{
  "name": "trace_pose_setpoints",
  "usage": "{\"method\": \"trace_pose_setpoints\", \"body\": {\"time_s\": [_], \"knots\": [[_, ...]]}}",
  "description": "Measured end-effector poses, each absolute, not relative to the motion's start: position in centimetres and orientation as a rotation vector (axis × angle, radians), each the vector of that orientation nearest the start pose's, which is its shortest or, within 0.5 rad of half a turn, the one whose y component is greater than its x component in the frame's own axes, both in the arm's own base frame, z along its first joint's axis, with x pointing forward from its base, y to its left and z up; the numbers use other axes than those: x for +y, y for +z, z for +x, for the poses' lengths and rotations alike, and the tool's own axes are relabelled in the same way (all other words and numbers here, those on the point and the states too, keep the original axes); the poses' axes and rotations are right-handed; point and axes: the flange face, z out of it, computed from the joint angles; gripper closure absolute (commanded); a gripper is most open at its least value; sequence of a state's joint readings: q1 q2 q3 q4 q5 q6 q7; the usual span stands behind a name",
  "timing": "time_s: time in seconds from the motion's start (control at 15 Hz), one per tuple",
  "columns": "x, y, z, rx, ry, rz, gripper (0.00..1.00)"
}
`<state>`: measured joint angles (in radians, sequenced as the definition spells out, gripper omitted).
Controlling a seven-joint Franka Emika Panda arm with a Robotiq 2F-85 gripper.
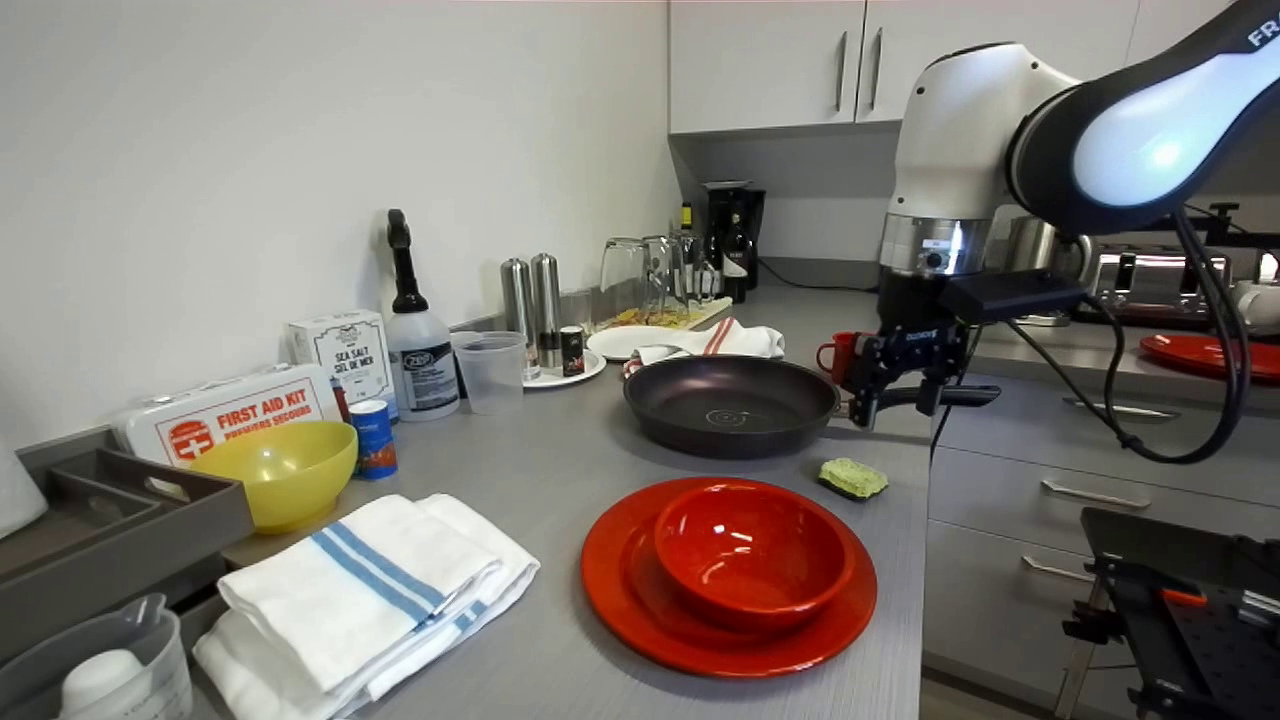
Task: Use the sponge to wipe the red bowl
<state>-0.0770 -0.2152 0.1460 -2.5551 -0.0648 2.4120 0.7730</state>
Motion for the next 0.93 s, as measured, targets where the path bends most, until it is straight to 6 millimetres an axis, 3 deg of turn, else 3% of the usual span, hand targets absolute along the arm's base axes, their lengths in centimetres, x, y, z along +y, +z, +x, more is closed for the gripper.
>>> {"method": "trace_pose_setpoints", "body": {"time_s": [0.27, 0.93], "knots": [[2.3, 33.8, 44.9, 1.024, -0.166, -3.009, 0.00], [2.9, 31.9, 47.6, 0.943, -0.164, -3.057, 0.00]]}}
